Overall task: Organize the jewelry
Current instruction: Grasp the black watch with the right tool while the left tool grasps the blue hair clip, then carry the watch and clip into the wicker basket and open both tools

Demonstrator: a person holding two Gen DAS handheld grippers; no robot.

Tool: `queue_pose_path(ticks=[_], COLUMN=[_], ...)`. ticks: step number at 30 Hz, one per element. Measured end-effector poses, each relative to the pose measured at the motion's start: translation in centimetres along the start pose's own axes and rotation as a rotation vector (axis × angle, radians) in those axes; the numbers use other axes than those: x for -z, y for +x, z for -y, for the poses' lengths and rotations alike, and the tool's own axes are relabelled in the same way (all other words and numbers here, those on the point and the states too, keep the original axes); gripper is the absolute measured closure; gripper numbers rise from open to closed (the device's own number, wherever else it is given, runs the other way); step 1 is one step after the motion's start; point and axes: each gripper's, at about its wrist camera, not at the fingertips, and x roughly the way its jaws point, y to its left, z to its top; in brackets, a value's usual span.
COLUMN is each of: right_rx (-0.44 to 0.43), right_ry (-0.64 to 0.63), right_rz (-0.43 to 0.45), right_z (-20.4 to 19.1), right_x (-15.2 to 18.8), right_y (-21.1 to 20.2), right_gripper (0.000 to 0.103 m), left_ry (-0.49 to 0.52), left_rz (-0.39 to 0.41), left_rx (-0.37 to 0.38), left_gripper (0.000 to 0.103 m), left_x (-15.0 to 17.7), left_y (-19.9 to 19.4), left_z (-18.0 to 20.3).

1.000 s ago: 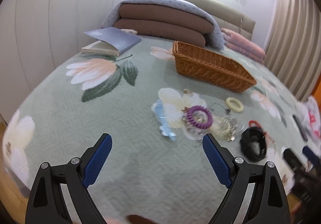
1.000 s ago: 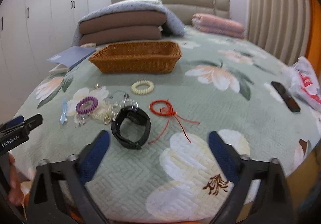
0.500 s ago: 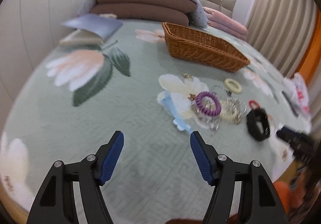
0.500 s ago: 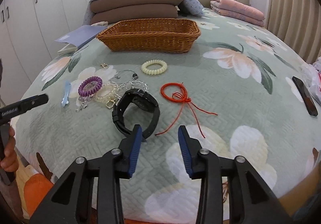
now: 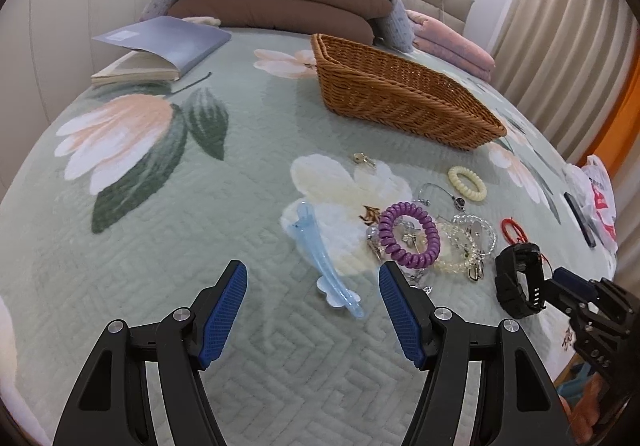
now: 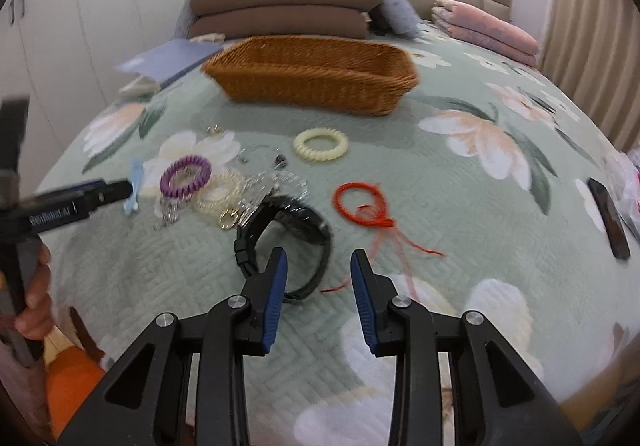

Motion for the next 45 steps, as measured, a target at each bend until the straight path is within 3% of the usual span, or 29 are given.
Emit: queue_pose_path(ticks=[2, 6, 11, 15, 19, 21, 22, 24, 28, 35, 41, 45], right_rx=[0.002, -0.108, -0.125, -0.025, -0.026, -0.015, -0.011, -0.001, -0.017, -0.041, -0.061, -0.068], right_ry=[0.043, 0.135, 0.109, 0.066, 0.066, 0.05, 0.041, 0.029, 0.031, 0.026, 0.015, 0.006], right_rz=[0.013, -0.022, -0.101, -0.101, -0.13, -0.13, -0.13, -0.138, -0.116, -0.075, -0.038, 0.029], right_z=[0.8, 2.3, 0.9, 0.0, 0.3, 0.1, 0.0, -0.3, -0.1, 0.0, -0.3, -0.4], right_x=[-0.7, -2.5, -1.8, -1.5, -1.2, -1.2, -1.2, -1.1, -0.8, -1.5, -2.6, -5.3], right_y=[-1.0, -0.9, 2.3, 3.3, 4.6, 5.1, 5.4, 6.0, 5.6, 3.7, 2.4, 0.7], right_gripper=[0.064, 0.063, 0.067, 0.068, 0.068, 0.071, 0.078, 0.088, 0.089, 0.094, 0.094, 0.094], left_ry=[-0.002, -0.007, -0.022, -0.007, -0.001, -0.007, -0.01, -0.015, 0.019, 0.017, 0.048, 0.051], left_rz=[-0.002, 0.011, 0.01, 0.001, -0.022, -0.043, -0.057, -0.067, -0.049, 0.028, 0.077, 0.103], left_rx=[0.017, 0.04, 0.049, 0.042, 0.025, 0.006, -0.005, -0.045, -0.092, 0.011, 0.034, 0.048], left_gripper=[0.033, 0.033, 0.033, 0.033, 0.033, 0.043, 0.052, 0.061, 0.092, 0.093, 0.093, 0.093], left_x=[0.0, -0.1, -0.1, -0.3, -0.6, -0.8, -0.9, -0.9, -1.1, -1.1, -1.7, -2.9], left_y=[-0.1, -0.7, -0.8, -0.6, 0.3, 1.2, 1.7, 2.5, 2.6, 0.7, -1.4, -2.5], left_z=[0.1, 0.0, -0.1, 0.2, 0.4, 0.5, 0.6, 0.5, 0.6, 0.5, 1.4, 1.6])
